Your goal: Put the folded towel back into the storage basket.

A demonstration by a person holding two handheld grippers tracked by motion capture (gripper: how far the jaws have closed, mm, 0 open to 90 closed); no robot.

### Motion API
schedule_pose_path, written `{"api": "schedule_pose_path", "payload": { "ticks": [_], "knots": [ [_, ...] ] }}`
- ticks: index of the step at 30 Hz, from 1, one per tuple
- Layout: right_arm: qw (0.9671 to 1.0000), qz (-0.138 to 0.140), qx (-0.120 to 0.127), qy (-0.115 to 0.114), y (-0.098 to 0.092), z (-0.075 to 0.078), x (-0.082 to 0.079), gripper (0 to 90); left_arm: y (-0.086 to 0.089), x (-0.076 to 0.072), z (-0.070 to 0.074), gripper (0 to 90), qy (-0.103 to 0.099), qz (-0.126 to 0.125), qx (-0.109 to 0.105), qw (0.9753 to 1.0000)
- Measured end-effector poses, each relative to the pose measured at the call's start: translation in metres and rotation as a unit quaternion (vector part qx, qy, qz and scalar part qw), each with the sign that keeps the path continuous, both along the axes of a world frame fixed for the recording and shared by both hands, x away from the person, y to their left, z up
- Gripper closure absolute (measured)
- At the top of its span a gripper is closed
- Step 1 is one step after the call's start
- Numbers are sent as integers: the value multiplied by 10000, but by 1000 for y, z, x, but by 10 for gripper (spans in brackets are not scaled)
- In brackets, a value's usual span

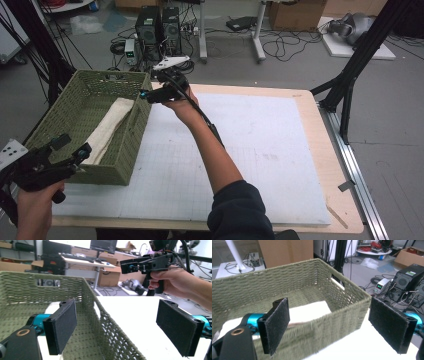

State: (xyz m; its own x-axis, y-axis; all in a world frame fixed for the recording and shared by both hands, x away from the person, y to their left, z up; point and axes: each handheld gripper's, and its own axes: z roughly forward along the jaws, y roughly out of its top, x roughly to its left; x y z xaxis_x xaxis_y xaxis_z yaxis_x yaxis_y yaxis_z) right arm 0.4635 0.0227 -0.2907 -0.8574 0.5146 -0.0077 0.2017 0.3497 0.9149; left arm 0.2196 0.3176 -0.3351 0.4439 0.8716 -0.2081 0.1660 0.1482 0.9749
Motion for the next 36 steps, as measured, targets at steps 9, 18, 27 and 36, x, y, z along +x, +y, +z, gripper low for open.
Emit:
{"api": "schedule_pose_path", "payload": {
  "ticks": [9,18,27,36],
  "knots": [
    [9997,-198,-145,-87,-48,-8,-17,159,-12,4,2,168,-296,-137,202,9993],
    [9991,-374,-138,-171,-100,-17,-46,159,-34,10,7,169,-272,-671,14,9974],
    [9976,-652,-105,-183,-142,-25,-68,159,-58,18,5,169,-195,-965,253,9948],
    [9939,-1100,-63,-105,-197,-44,-95,159,-80,28,0,171,-95,-1302,295,9910]
  ]
}}
